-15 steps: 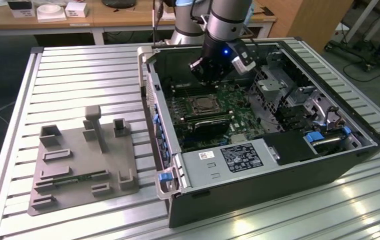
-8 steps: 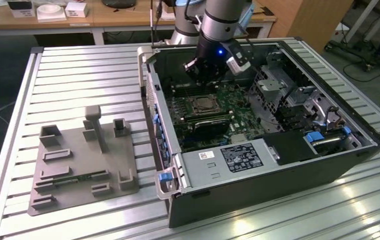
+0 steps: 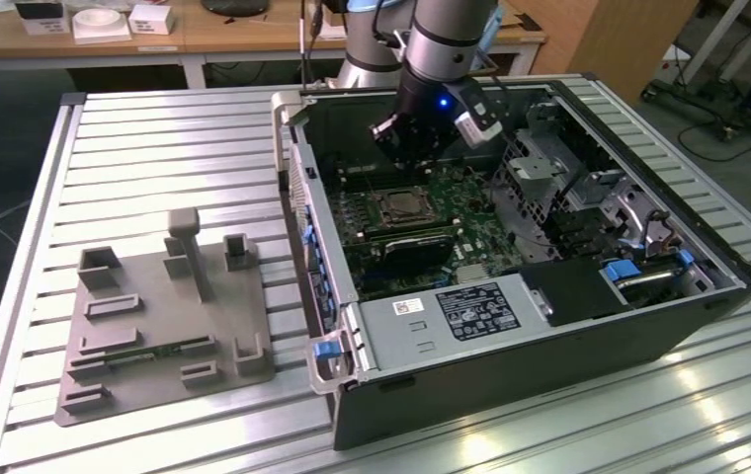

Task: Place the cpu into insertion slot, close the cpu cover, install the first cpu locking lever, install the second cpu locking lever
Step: 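Install the first cpu locking lever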

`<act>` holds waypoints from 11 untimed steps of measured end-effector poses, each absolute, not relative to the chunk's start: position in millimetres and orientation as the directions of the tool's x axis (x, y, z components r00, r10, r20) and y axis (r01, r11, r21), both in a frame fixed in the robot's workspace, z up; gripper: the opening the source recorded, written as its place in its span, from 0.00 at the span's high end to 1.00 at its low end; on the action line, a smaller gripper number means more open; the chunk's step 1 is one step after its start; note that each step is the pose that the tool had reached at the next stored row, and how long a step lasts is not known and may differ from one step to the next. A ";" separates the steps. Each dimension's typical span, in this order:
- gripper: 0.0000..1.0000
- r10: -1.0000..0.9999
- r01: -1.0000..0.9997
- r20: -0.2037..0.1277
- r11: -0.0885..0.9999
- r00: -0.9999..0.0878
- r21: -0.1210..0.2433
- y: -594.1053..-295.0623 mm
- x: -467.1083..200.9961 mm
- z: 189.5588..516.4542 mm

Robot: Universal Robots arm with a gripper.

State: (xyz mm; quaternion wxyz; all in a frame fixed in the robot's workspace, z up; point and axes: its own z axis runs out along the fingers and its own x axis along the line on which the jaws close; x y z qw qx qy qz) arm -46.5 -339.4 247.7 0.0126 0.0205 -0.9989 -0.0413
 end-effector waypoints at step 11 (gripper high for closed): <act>0.89 -0.042 -0.040 0.023 0.996 -0.999 0.083 -339.4 -44.5 247.7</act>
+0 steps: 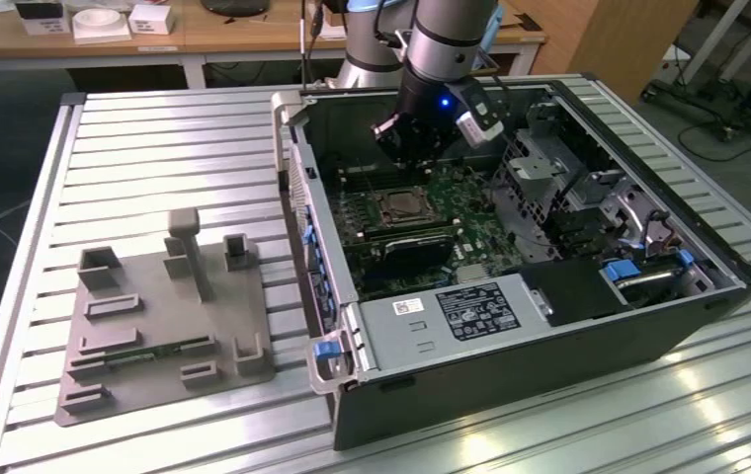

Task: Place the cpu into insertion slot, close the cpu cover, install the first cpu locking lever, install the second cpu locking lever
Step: 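Install the first cpu locking lever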

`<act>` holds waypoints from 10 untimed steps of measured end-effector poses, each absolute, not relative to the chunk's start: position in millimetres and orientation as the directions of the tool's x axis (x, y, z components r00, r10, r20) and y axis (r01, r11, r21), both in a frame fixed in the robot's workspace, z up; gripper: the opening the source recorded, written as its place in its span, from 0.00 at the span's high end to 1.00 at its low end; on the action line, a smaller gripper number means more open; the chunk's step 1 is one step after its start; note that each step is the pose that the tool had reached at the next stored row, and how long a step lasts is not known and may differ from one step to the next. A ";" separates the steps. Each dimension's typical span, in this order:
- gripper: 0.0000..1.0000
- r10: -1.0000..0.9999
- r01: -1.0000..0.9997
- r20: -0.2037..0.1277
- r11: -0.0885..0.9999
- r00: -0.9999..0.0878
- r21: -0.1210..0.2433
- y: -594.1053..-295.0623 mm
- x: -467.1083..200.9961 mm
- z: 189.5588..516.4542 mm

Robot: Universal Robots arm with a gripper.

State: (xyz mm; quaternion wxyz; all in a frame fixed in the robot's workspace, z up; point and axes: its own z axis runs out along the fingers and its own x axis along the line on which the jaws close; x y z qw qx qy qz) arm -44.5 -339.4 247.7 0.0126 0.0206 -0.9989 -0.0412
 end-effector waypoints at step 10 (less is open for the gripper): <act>0.89 -0.042 -0.040 0.023 0.996 -0.999 0.083 -339.4 -43.3 247.7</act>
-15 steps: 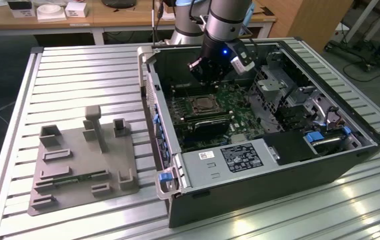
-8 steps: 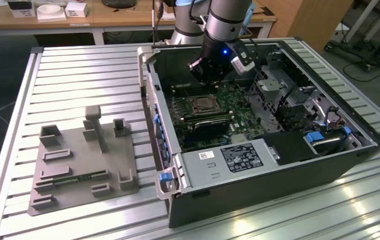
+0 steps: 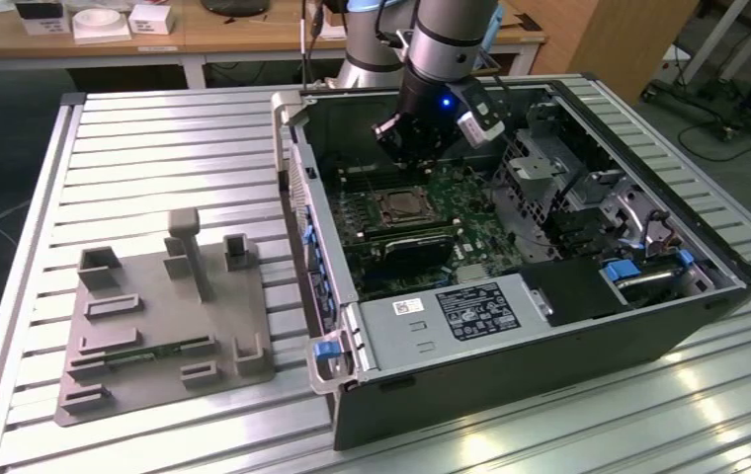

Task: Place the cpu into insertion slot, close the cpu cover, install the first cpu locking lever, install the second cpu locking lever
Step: 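Install the first cpu locking lever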

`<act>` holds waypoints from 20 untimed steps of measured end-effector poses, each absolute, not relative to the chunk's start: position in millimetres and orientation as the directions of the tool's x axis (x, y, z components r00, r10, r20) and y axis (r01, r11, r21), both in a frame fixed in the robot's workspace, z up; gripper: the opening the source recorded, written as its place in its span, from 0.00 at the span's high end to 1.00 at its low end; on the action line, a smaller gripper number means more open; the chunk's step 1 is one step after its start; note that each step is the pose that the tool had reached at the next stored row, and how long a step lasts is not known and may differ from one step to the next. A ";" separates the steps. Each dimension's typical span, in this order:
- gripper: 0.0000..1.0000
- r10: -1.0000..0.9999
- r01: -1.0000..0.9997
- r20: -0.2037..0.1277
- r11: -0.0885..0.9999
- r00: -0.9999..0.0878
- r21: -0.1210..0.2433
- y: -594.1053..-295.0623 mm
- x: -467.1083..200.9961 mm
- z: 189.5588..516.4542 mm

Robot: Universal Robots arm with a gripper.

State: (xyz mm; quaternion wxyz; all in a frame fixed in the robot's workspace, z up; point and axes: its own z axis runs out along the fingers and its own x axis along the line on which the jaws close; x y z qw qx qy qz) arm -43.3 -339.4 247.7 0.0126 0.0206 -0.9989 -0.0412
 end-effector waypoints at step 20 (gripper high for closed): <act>0.89 -0.042 -0.040 0.023 0.996 -0.999 0.083 -339.4 -81.3 247.7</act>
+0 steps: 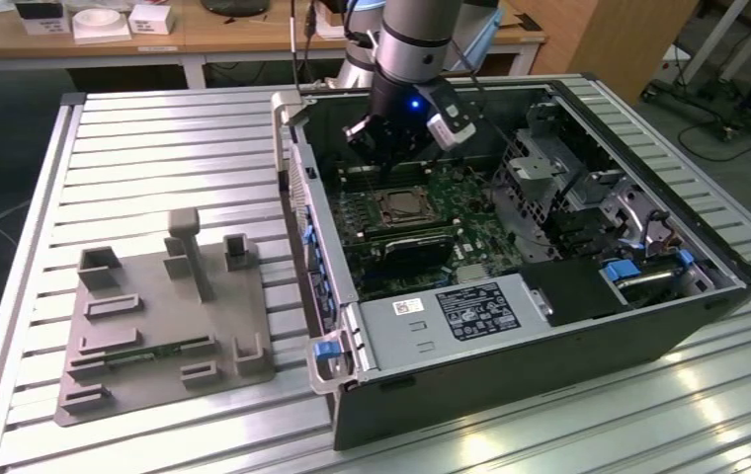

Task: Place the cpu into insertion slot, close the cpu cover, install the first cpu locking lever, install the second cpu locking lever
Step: 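Install the first cpu locking lever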

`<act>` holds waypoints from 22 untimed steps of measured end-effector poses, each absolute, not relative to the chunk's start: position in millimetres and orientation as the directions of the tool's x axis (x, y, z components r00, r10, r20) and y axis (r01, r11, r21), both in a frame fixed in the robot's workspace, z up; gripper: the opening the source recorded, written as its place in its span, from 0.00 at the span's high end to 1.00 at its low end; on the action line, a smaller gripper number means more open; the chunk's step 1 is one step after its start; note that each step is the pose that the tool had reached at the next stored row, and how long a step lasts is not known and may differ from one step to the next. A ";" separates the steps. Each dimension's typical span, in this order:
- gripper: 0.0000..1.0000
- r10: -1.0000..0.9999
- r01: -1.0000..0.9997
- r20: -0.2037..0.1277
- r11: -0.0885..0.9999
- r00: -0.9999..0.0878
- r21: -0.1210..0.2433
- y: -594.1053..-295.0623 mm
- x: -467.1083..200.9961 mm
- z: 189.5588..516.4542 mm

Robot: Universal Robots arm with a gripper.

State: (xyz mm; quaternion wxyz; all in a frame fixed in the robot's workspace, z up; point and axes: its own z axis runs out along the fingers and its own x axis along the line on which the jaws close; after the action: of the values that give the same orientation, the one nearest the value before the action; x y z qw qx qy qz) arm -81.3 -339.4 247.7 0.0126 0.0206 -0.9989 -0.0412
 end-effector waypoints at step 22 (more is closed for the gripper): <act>0.89 -0.042 -0.040 0.023 0.996 -0.999 0.083 -339.4 -92.5 247.7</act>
State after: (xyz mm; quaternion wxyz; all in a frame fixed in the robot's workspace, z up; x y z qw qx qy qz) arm -92.5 -339.4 247.7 0.0126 0.0206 -0.9989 -0.0412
